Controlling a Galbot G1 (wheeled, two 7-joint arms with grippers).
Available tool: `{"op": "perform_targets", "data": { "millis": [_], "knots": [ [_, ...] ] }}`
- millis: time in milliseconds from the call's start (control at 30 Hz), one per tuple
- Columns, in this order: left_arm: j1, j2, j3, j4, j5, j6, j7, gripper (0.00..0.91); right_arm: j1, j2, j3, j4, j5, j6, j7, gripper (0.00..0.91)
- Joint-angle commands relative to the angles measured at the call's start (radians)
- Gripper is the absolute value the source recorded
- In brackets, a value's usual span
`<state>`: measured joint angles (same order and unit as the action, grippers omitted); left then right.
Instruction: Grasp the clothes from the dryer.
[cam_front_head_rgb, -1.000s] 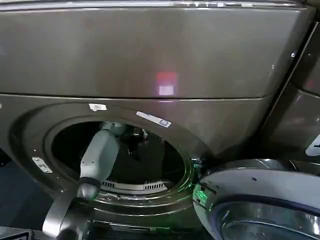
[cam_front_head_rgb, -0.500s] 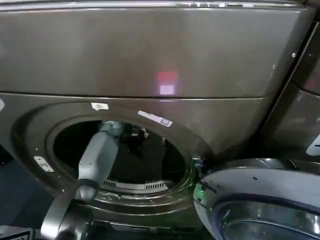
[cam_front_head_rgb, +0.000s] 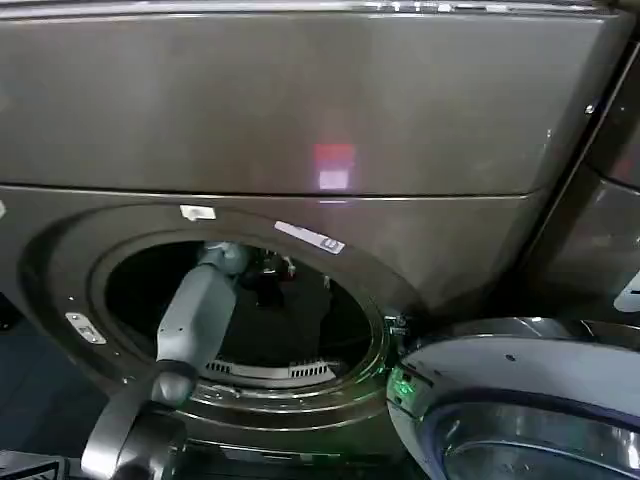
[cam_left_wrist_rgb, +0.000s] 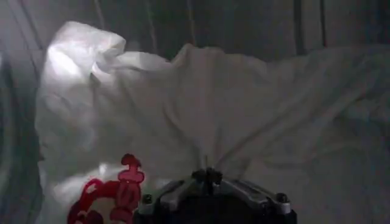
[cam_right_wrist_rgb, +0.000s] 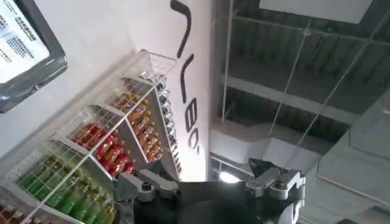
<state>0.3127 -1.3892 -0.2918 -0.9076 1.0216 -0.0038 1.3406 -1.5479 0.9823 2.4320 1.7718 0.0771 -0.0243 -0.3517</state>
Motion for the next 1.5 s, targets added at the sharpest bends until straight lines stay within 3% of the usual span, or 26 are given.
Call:
{"op": "perform_targets", "data": {
  "millis": [33, 233, 333, 567, 700, 933, 1100, 1333, 1500],
  "knots": [
    [0.007, 0.001, 0.016, -0.040, -0.078, 0.076, -0.064, 0.000, 0.006, 0.002, -0.009, 0.002, -0.001, -0.002, 0.001, 0.907],
    [0.043, 0.003, 0.033, -0.132, -0.186, 0.187, -0.175, 0.000, 0.006, -0.007, -0.004, -0.007, 0.002, -0.003, 0.001, 0.907],
    [0.059, -0.006, 0.038, -0.171, -0.284, 0.298, -0.267, 0.000, 0.009, -0.008, -0.010, -0.011, 0.003, -0.002, 0.001, 0.907],
    [0.080, -0.069, 0.041, -0.282, -0.635, 0.566, -0.645, 0.000, 0.020, -0.029, -0.027, -0.054, 0.002, 0.007, 0.000, 0.907],
    [0.109, -0.084, 0.018, -0.339, -0.896, 0.636, -0.929, 0.000, 0.016, -0.024, -0.024, -0.054, 0.005, 0.007, 0.001, 0.907],
    [0.181, -0.095, -0.038, -0.443, -1.152, 0.619, -1.267, 0.000, 0.003, -0.026, 0.003, -0.047, 0.024, -0.001, 0.004, 0.907],
    [0.249, -0.115, -0.092, -0.511, -1.279, 0.508, -1.404, 0.000, -0.001, -0.024, 0.017, -0.046, 0.025, -0.005, 0.015, 0.907],
    [0.391, -0.119, -0.107, -0.666, -1.318, 0.409, -1.454, 0.000, 0.002, -0.026, 0.017, -0.041, 0.032, -0.004, 0.015, 0.907],
    [0.503, -0.121, -0.135, -0.803, -1.270, 0.395, -1.406, 0.000, 0.008, -0.026, 0.018, -0.040, 0.033, -0.004, 0.020, 0.907]
  ]
}}
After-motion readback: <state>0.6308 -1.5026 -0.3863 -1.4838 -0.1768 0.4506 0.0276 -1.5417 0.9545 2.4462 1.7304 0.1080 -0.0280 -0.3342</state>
